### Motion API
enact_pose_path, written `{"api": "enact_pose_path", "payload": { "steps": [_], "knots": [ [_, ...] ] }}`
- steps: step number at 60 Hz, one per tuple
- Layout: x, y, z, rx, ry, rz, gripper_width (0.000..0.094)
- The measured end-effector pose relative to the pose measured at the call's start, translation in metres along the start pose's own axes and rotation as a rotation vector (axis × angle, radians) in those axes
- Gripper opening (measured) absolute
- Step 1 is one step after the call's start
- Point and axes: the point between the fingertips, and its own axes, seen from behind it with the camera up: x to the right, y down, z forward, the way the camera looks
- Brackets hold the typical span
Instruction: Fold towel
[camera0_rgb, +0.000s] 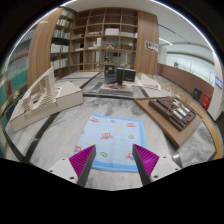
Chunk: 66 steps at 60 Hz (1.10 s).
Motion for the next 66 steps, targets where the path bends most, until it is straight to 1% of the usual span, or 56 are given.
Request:
{"api": "enact_pose_path", "payload": {
  "steps": [1,2,4,6,11,19,22,23,25,26,28,29,30,34,38,40,46,50,58,63,66],
  "knots": [
    [-0.008,-0.002,0.011,-0.005,-0.015,0.002,0.0759],
    [-0.013,0.003,-0.008,-0.013,-0.028,0.004,0.0752],
    [-0.029,0.0,0.014,-0.025,-0.049,0.011,0.0734],
    [-0.047,-0.005,0.054,-0.036,-0.071,0.025,0.0731],
    [-0.084,-0.011,0.081,-0.039,-0.15,0.051,0.0722],
    [-0.118,-0.013,0.113,-0.04,-0.155,-0.012,0.0648],
    [-0.123,-0.006,0.123,-0.062,-0.143,-0.045,0.0575],
    [-0.123,-0.003,0.127,-0.069,-0.14,-0.051,0.0584],
    [-0.124,0.003,0.131,-0.088,-0.142,-0.063,0.0504],
    [-0.127,-0.002,0.131,-0.065,-0.152,-0.055,0.0449],
    [-0.124,-0.001,0.134,-0.061,-0.143,-0.06,0.0302],
    [-0.126,-0.002,0.137,-0.051,-0.137,-0.063,0.0251],
    [-0.124,-0.002,0.137,-0.05,-0.129,-0.07,0.0147],
    [-0.118,-0.004,0.138,-0.034,-0.106,-0.082,0.0041],
    [-0.119,-0.004,0.137,-0.034,-0.107,-0.071,0.0027],
    [-0.118,-0.004,0.138,-0.038,-0.102,-0.073,0.0004],
    [-0.116,-0.006,0.136,-0.042,-0.123,-0.044,0.0004],
    [-0.106,-0.02,0.128,-0.014,-0.129,-0.009,0.0004],
    [-0.055,-0.059,0.101,0.06,-0.076,0.04,0.0004],
    [-0.013,-0.066,0.092,0.076,-0.03,0.043,0.0004],
    [0.014,-0.061,0.091,0.067,0.009,0.024,0.0003]
  ]
}}
